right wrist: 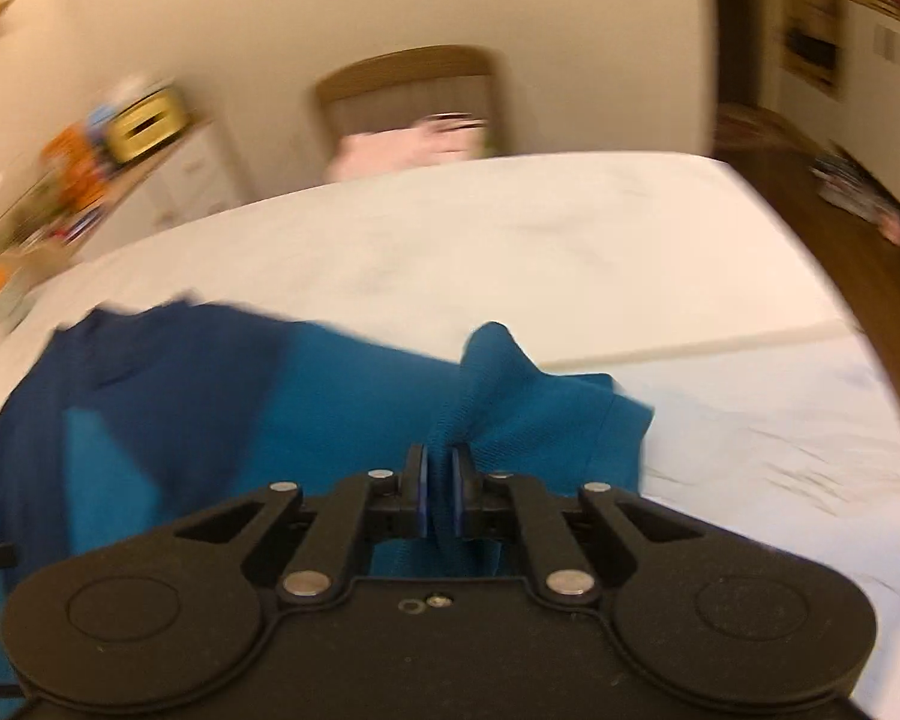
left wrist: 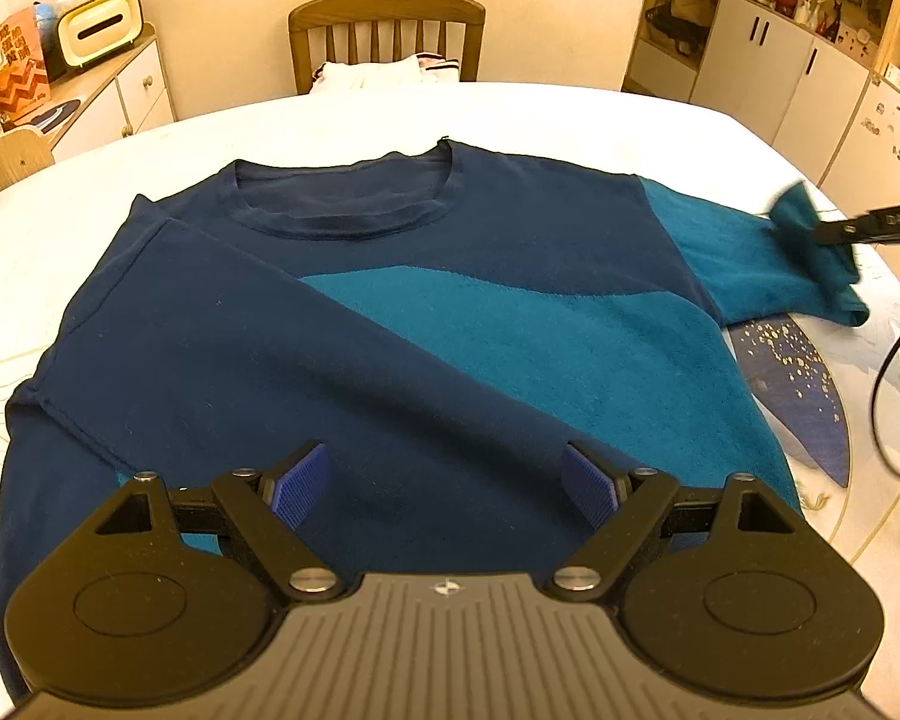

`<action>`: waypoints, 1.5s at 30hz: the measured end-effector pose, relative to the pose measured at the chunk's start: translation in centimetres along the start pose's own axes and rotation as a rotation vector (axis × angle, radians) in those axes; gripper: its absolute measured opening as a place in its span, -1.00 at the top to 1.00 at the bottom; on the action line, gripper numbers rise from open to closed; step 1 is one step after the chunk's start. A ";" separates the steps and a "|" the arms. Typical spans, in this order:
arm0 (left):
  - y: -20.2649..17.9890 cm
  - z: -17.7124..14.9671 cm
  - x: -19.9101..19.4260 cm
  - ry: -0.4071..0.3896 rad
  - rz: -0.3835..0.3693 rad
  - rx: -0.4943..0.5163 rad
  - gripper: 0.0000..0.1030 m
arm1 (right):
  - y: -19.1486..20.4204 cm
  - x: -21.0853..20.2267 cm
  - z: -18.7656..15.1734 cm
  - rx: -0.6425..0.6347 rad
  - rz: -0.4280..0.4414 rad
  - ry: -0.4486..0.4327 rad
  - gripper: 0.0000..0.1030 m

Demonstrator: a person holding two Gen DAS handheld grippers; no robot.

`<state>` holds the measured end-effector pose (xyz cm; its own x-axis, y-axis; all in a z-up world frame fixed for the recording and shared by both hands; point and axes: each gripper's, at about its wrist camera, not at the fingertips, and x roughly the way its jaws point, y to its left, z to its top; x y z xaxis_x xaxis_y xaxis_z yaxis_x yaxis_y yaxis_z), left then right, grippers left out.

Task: Fold clothes
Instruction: 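Grasp the teal sleeve cuff with the right gripper, then carry the teal sleeve across the body with the right gripper and release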

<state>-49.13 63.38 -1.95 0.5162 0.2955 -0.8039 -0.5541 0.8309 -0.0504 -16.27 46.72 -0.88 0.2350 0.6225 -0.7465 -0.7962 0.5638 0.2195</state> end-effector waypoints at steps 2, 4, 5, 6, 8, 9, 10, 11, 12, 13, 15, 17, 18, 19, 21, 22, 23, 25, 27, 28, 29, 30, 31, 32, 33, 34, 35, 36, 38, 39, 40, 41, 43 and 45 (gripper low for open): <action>0.2 0.0 0.0 -0.002 -0.002 0.005 -0.64 | 2.6 1.2 0.4 -0.051 0.030 0.015 -1.00; 0.5 0.0 0.0 -0.004 -0.005 0.009 -0.64 | 4.5 1.9 0.8 -0.062 0.065 0.033 -1.00; 0.6 0.0 0.0 -0.005 -0.009 0.011 -0.64 | 5.5 2.0 1.1 -0.062 0.086 0.040 -1.00; 0.8 0.0 0.0 -0.008 -0.014 0.012 -0.64 | 6.6 2.0 1.3 -0.073 0.107 0.040 -1.00; 1.3 0.1 0.0 -0.013 -0.028 0.012 -0.64 | 8.9 1.5 1.7 -0.088 0.179 0.045 -1.00; 1.4 0.1 0.0 -0.013 -0.038 0.012 -0.64 | 10.5 1.3 1.8 -0.109 0.213 0.048 -1.00; 1.5 0.0 0.0 -0.012 -0.046 0.016 -0.64 | 12.0 1.1 2.0 -0.130 0.247 0.051 -1.00; 1.5 -0.1 0.1 -0.011 -0.049 0.024 -0.64 | 13.6 1.0 2.0 -0.149 0.281 0.055 -1.00; 1.4 -0.3 0.1 -0.006 -0.056 0.031 -0.64 | 15.1 0.9 1.9 -0.165 0.315 0.063 -1.00; 1.4 -0.5 0.2 -0.002 -0.064 0.038 -0.64 | 16.7 0.9 1.8 -0.180 0.349 0.071 -1.00; 1.1 -0.9 0.2 0.000 -0.085 0.049 -0.64 | 19.6 1.1 1.1 -0.216 0.411 0.098 -1.00; 0.9 -1.3 0.0 -0.003 -0.110 0.057 -0.64 | 22.1 1.5 -0.1 -0.269 0.449 0.140 -1.00; 0.9 -1.5 -0.1 -0.002 -0.119 0.056 -0.64 | 23.1 1.9 -0.8 -0.291 0.464 0.167 -1.00; 0.9 -1.8 -0.2 -0.001 -0.121 0.052 -0.64 | 23.9 2.3 -1.5 -0.313 0.475 0.190 -1.00; 0.9 -2.1 -0.4 0.002 -0.118 0.049 -0.64 | 24.6 2.9 -2.7 -0.341 0.469 0.218 -1.00; 0.9 -2.3 -0.4 0.005 -0.116 0.049 -0.64 | 24.5 3.1 -3.1 -0.347 0.467 0.228 -1.00; 0.9 -2.4 -0.5 0.007 -0.113 0.049 -0.64 | 24.2 3.1 -3.2 -0.348 0.469 0.237 -1.00; 1.2 -2.5 -0.5 0.004 -0.109 0.037 -0.64 | 23.5 2.6 -3.1 -0.342 0.480 0.238 -1.00; 1.4 -2.4 -0.6 0.000 -0.105 0.023 -0.64 | 22.6 1.3 -3.0 -0.354 0.499 0.223 -1.00; 1.6 -2.4 -0.6 -0.003 -0.104 0.015 -0.64 | 22.0 0.6 -3.1 -0.362 0.506 0.216 -1.00; 1.6 -2.4 -0.6 -0.003 -0.106 0.010 -0.64 | 21.4 -0.1 -3.3 -0.366 0.507 0.213 -1.00; 1.6 -2.4 -0.7 -0.007 -0.106 0.009 -0.64 | 20.9 -0.5 -3.5 -0.370 0.508 0.213 -1.00; 1.6 -2.3 -0.8 -0.014 -0.106 0.005 -0.64 | 20.4 -0.7 -3.6 -0.371 0.504 0.211 -1.00; 1.7 -2.2 -0.9 -0.019 -0.111 -0.002 -0.64 | 19.8 -0.7 -3.7 -0.359 0.485 0.207 -1.00; 1.8 -2.1 -1.0 -0.021 -0.120 -0.010 -0.64 | 19.1 -0.4 -3.6 -0.324 0.464 0.207 -1.00; 1.8 -2.0 -1.1 -0.020 -0.131 -0.014 -0.64 | 18.4 0.0 -3.4 -0.286 0.444 0.209 -1.00; 1.8 -1.9 -1.1 -0.017 -0.135 -0.011 -0.64 | 17.7 0.5 -3.0 -0.231 0.430 0.214 -1.00; 1.7 -1.9 -1.2 -0.015 -0.138 -0.009 -0.64 | 17.0 1.0 -2.6 -0.174 0.423 0.216 -1.00; 1.6 -1.9 -1.4 -0.015 -0.137 -0.009 -0.64 | 15.9 2.3 -2.0 -0.084 0.404 0.227 -1.00; 1.5 -1.9 -1.4 -0.015 -0.136 -0.009 -0.64 | 15.7 3.1 -1.8 -0.049 0.392 0.245 -1.00; 1.5 -2.0 -1.5 -0.016 -0.130 -0.012 -0.64 | 15.5 3.8 -1.7 -0.021 0.381 0.262 -1.00; 1.5 -2.0 -1.7 -0.019 -0.125 -0.013 -0.64 | 15.7 4.3 -1.8 -0.017 0.375 0.277 -1.00; 1.6 -2.1 -2.0 -0.024 -0.121 -0.022 -0.64 | 16.6 4.9 -2.2 -0.041 0.369 0.297 -1.00; 2.0 -2.2 -2.4 -0.031 -0.113 -0.033 -0.64 | 17.8 4.9 -2.5 -0.076 0.367 0.295 -1.00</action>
<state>-52.94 63.31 -1.37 0.5960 0.2160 -0.7734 -0.5123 0.8439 -0.1591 -30.65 58.44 -2.23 -0.2286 0.5861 -0.7773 -0.8384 0.2873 0.4632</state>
